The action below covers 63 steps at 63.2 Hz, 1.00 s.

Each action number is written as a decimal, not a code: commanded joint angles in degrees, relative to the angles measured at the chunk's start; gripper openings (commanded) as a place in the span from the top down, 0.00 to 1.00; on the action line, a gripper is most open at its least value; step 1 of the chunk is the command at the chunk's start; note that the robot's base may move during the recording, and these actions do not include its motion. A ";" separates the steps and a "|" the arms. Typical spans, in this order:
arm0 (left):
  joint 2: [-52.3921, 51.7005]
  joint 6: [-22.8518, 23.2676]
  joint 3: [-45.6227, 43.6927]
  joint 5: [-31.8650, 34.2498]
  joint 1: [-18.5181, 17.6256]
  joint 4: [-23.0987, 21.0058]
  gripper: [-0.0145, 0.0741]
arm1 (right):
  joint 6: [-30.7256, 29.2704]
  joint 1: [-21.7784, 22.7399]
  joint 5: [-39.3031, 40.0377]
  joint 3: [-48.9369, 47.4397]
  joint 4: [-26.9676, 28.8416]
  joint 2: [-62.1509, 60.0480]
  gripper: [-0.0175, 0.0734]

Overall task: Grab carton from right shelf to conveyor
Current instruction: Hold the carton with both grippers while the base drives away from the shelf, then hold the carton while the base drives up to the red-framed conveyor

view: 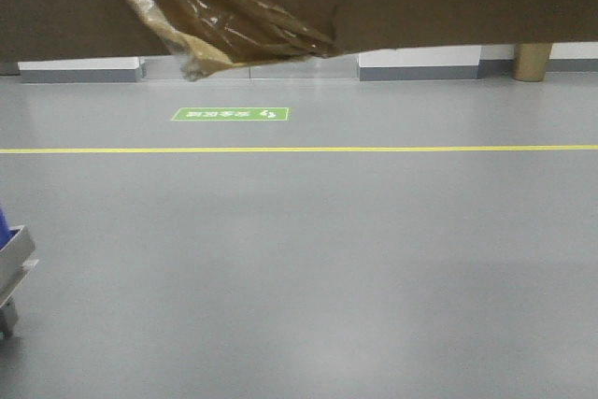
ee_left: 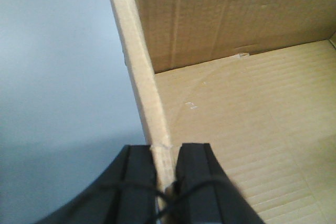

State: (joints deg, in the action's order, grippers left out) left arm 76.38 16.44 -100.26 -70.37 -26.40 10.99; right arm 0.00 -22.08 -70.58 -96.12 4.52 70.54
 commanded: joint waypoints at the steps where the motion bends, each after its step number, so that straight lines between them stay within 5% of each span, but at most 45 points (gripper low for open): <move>1: -0.55 -0.92 -0.08 1.30 -0.24 1.73 0.86 | -1.48 -0.12 2.20 -0.29 0.43 -1.11 0.88; 63: -0.55 -0.92 -0.08 1.32 -0.24 5.09 0.86 | -1.48 -0.12 8.48 -0.29 0.43 -1.11 0.88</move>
State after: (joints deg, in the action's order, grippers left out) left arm 76.38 16.44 -100.26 -69.80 -26.40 13.24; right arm 0.00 -22.08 -64.95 -96.07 4.52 70.54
